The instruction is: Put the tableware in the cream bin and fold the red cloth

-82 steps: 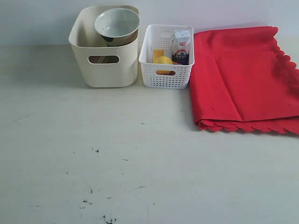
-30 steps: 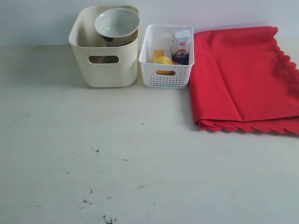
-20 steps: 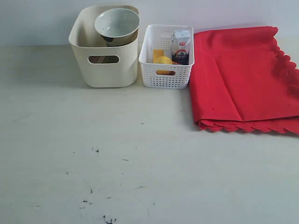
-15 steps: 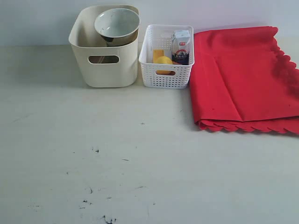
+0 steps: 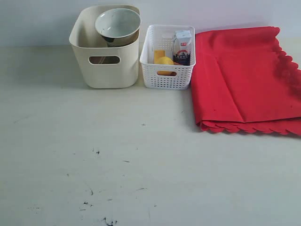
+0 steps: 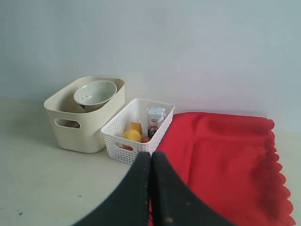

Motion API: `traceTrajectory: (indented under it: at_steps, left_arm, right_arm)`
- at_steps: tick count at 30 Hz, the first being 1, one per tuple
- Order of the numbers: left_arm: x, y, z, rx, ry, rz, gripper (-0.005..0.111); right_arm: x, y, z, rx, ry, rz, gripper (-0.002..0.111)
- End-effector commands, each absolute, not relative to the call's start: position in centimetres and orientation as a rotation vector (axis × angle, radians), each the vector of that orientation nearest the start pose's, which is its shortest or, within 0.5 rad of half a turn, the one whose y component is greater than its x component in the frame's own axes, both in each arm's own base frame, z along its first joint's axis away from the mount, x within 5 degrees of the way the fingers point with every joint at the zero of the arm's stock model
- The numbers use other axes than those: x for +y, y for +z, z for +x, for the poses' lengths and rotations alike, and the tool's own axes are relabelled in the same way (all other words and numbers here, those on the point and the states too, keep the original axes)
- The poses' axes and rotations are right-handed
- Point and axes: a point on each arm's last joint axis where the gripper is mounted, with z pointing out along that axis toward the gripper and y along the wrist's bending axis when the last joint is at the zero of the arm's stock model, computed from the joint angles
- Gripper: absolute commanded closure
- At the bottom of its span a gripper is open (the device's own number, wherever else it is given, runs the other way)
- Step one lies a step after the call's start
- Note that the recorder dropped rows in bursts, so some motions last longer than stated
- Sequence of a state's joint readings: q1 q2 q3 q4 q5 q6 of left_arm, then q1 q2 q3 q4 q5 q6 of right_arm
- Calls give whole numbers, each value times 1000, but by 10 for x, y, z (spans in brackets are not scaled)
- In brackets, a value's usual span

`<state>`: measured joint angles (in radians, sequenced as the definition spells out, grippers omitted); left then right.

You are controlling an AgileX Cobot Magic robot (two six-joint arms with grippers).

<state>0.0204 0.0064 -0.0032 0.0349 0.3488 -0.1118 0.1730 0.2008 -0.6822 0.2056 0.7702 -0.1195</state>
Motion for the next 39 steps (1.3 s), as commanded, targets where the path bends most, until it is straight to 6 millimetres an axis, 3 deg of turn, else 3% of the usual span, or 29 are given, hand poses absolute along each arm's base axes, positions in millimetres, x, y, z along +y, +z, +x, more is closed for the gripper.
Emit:
traceTrajectory:
  at_steps: [1,15,20,39]
  left_arm:
    - [2,182,53,1829,-27,-90,107]
    - [2,182,53,1829,-27,-90,107]
    - [2,182,53,1829,-27,-90,107]
    - [2,182,53,1829,-27,-90,107]
  right_arm:
    - [16,352,16,1750,274,-233,108]
    - [15,352,17,1740,223,-269,108]
    - [16,346,26,1682,233,-237,108]
    - [15,263,64,1647,226,-116,108]
